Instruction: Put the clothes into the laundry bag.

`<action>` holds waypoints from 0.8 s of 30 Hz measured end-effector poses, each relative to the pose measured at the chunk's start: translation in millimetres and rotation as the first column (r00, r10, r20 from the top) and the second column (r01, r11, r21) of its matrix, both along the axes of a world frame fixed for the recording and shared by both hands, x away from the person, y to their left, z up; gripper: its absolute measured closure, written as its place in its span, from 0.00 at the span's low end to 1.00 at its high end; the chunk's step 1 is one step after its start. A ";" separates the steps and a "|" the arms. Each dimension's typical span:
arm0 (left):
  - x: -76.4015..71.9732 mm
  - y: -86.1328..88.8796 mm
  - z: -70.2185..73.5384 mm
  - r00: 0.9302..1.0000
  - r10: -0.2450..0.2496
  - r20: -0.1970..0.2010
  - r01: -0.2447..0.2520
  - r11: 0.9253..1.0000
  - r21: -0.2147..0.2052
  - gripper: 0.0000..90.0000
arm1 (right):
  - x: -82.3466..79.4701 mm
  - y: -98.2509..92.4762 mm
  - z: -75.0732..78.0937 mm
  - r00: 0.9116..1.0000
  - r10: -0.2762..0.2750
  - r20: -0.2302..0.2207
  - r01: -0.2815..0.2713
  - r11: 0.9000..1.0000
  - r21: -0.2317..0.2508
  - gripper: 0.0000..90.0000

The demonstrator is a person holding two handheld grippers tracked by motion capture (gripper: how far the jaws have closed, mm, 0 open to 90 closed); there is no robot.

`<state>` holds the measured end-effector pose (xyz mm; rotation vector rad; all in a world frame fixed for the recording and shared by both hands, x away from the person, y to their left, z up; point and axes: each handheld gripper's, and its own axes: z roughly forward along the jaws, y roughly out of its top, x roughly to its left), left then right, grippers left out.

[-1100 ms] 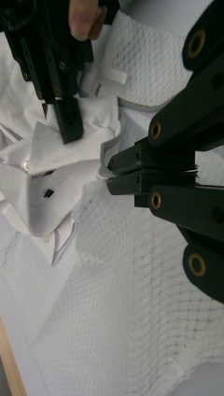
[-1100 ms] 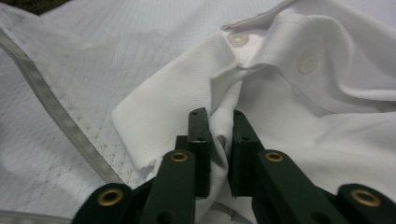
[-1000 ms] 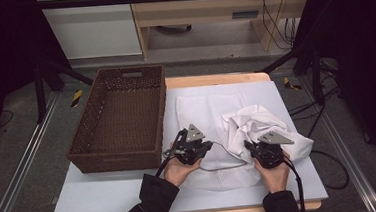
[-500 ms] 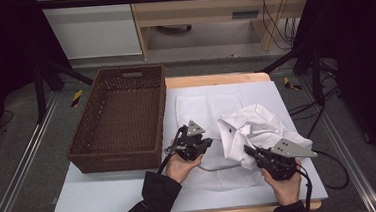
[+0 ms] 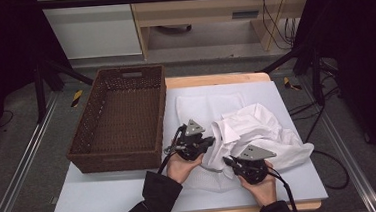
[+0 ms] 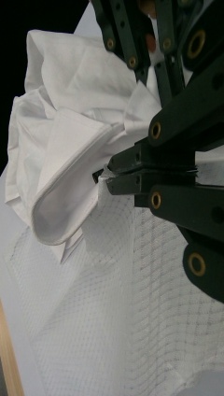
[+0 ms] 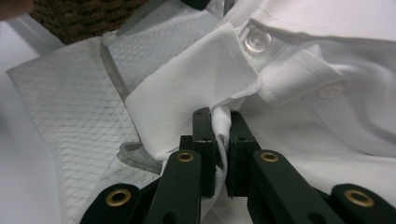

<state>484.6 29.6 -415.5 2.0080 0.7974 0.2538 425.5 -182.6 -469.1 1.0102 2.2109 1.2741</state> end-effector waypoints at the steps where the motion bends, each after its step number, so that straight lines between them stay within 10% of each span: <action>1: -0.5 -0.7 -1.0 1.000 0.000 -0.004 0.000 1.000 -0.007 0.99 | 2.7 1.6 -3.0 1.000 -0.001 -0.011 0.001 1.000 -0.002 0.94; 9: -0.6 3.1 -8.8 1.000 -0.004 -0.007 0.004 1.000 0.004 0.99 | 14.3 8.5 -16.0 0.998 -0.024 -0.061 0.022 0.999 -0.028 0.84; 24: -1.7 8.6 -10.8 1.000 0.003 0.006 -0.003 1.000 0.027 0.99 | 6.1 -23.5 36.4 0.987 -0.122 0.100 0.113 0.989 0.097 0.32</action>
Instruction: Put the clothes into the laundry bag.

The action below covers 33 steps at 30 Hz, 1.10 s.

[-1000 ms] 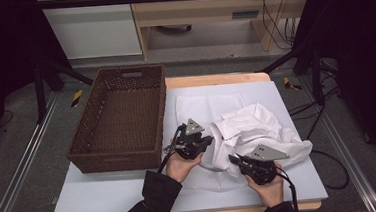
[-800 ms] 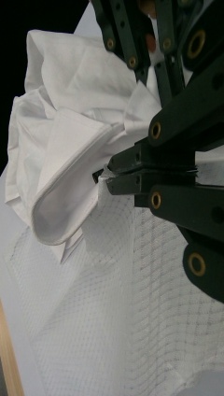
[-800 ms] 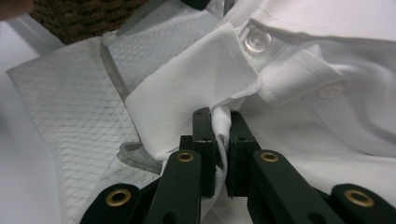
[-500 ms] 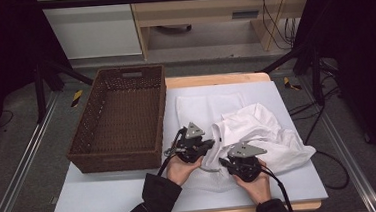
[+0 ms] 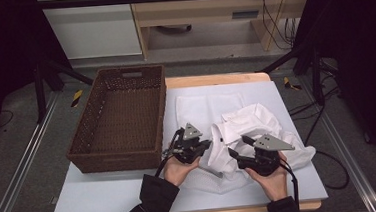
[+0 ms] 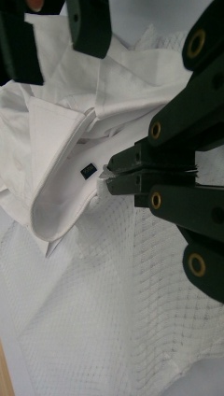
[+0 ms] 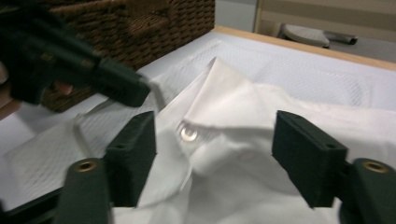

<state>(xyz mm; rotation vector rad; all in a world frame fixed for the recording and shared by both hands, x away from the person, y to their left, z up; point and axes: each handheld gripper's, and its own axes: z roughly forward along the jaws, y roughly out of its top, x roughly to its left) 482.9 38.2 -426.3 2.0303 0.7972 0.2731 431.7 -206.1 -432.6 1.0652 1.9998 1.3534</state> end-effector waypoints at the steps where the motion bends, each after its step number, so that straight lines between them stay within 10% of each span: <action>1: 0.0 0.1 0.1 1.000 -0.002 0.001 0.002 1.000 0.000 0.99 | 2.5 1.0 1.0 1.000 -0.007 0.000 0.007 1.000 0.002 0.29; 8: -1.5 1.1 -0.3 1.000 -0.010 0.009 0.010 1.000 0.007 0.99 | 36.6 18.6 -10.5 0.996 -0.032 -0.085 0.031 0.999 -0.017 0.19; 13: -1.1 1.4 -3.7 1.000 -0.015 0.003 0.015 1.000 0.014 0.99 | 40.6 26.7 -25.7 0.989 -0.012 -0.147 0.006 0.999 -0.041 0.46; 18: 0.8 2.8 -3.5 1.000 -0.004 -0.005 0.004 1.000 0.007 0.99 | 34.4 20.2 -19.3 0.991 -0.013 -0.130 0.003 0.997 -0.081 0.93; 26: 7.8 7.2 4.2 0.999 0.045 -0.021 -0.046 0.999 -0.013 0.99 | -4.0 -0.4 0.2 0.995 0.103 0.003 -0.103 0.994 -0.027 0.95; 33: 8.0 -0.6 18.5 0.998 0.059 0.004 -0.058 0.998 -0.030 0.99 | -11.8 12.4 -9.6 0.984 0.177 -0.027 -0.178 0.981 -0.072 0.95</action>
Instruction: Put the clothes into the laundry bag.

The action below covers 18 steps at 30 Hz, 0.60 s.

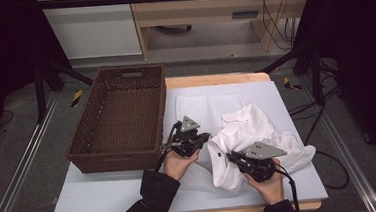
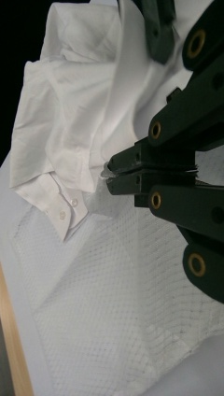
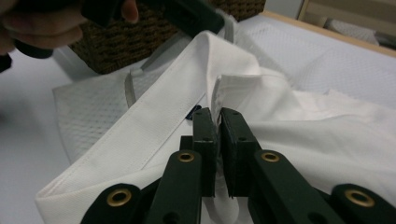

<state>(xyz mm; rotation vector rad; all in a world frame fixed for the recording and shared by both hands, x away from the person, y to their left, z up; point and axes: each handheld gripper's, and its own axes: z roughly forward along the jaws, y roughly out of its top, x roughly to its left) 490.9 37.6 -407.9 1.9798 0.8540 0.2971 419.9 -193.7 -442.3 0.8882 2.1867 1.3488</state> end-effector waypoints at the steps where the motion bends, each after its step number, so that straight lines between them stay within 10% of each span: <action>1: -1.5 -1.3 1.1 1.000 0.001 0.016 -0.001 1.000 0.012 0.99 | 1.8 1.7 -1.7 1.000 0.001 -0.010 -0.001 1.000 -0.001 0.95; 18: 2.5 -1.1 4.4 1.000 -0.010 0.028 0.010 1.000 -0.009 0.99 | 5.9 23.1 -9.9 0.991 0.092 -0.101 -0.100 0.992 -0.073 0.95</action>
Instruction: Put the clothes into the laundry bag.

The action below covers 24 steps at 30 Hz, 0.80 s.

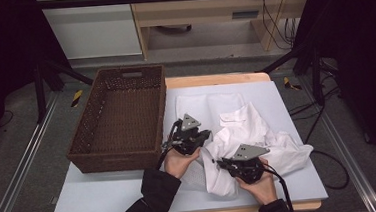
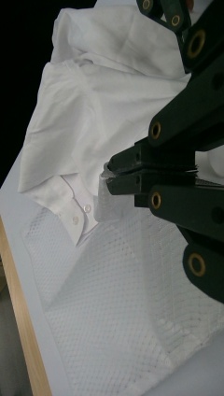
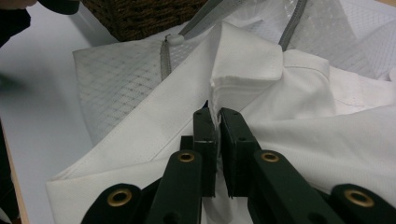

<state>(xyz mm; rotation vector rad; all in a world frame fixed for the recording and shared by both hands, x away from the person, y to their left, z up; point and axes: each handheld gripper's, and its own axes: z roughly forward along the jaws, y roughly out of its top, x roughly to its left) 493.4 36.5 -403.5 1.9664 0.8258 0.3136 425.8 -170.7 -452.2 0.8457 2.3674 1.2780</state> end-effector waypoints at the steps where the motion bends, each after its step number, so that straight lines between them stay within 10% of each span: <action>1: -2.1 -1.1 0.8 1.000 -0.007 0.000 0.007 1.000 -0.006 0.99 | 0.8 0.5 0.2 1.000 -0.001 0.000 0.001 1.000 -0.003 0.95; 14: -19.9 1.8 -10.4 0.999 -0.045 0.006 0.045 0.999 0.012 0.99 | 38.9 19.2 -24.9 0.978 -0.208 -0.021 0.207 0.978 -0.015 0.89; 24: -18.8 7.8 -23.9 0.999 -0.027 -0.019 0.027 1.000 0.003 0.99 | 20.1 -6.7 -0.6 0.987 -0.157 0.029 0.152 0.980 0.131 0.61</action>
